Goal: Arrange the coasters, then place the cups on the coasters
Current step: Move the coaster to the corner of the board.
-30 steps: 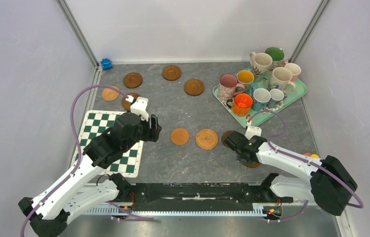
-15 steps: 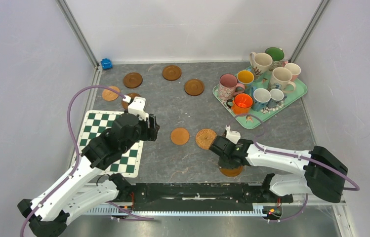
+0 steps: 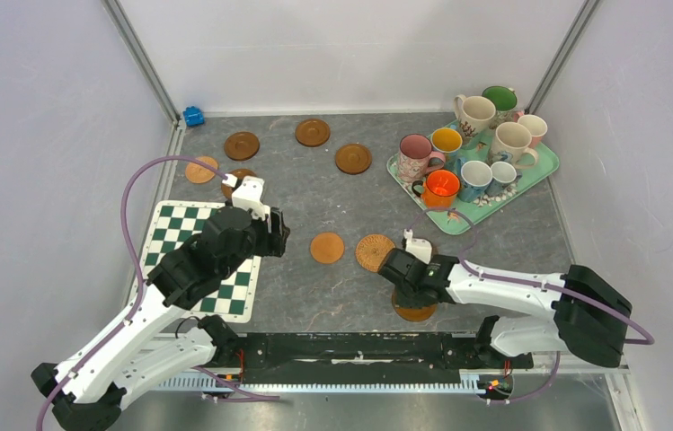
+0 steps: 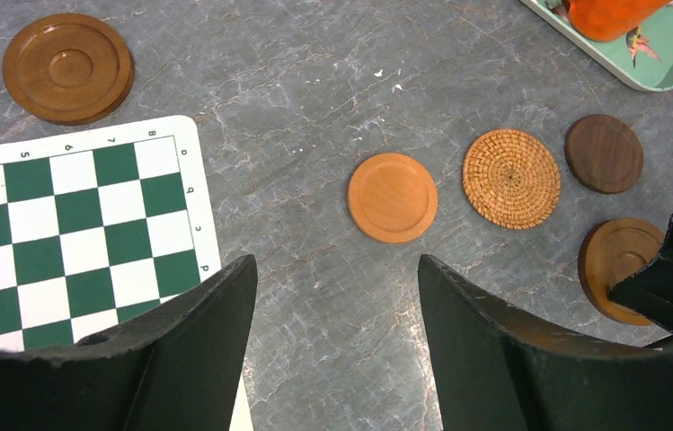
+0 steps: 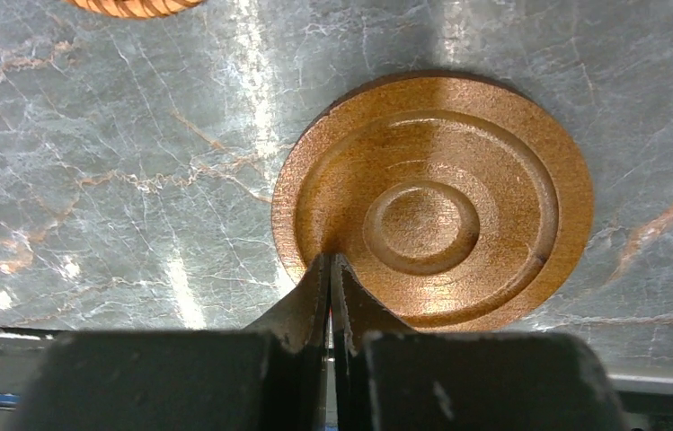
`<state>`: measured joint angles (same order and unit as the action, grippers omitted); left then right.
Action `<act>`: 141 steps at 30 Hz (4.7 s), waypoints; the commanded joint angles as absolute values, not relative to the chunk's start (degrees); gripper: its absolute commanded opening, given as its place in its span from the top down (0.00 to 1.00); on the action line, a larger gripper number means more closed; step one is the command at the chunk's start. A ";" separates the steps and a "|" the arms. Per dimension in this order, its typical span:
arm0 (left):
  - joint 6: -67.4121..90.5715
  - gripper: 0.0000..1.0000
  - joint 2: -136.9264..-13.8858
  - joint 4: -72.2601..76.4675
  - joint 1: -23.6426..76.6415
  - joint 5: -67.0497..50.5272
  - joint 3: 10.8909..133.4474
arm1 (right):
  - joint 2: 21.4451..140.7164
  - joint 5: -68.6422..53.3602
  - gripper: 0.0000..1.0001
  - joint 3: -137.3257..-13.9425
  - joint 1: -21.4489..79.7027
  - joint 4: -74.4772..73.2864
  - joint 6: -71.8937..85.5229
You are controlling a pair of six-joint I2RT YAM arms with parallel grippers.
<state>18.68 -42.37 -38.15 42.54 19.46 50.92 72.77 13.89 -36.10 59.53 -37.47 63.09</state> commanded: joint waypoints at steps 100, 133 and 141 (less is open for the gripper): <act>24.54 0.39 -94.60 -28.50 6.47 -18.48 70.44 | 71.98 24.03 1.00 -38.22 58.69 -1.53 24.91; 21.87 0.32 -61.08 -32.04 7.73 -25.34 46.75 | 82.96 7.13 1.00 -33.21 56.34 -7.22 20.10; 21.88 0.31 -60.03 -32.25 8.72 -24.50 46.74 | 79.77 6.11 1.00 -29.27 59.79 -8.57 24.29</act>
<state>23.94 -61.30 -32.88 8.25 -24.29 46.63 80.09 9.21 -32.62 58.04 -1.28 21.61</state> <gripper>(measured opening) 0.684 0.003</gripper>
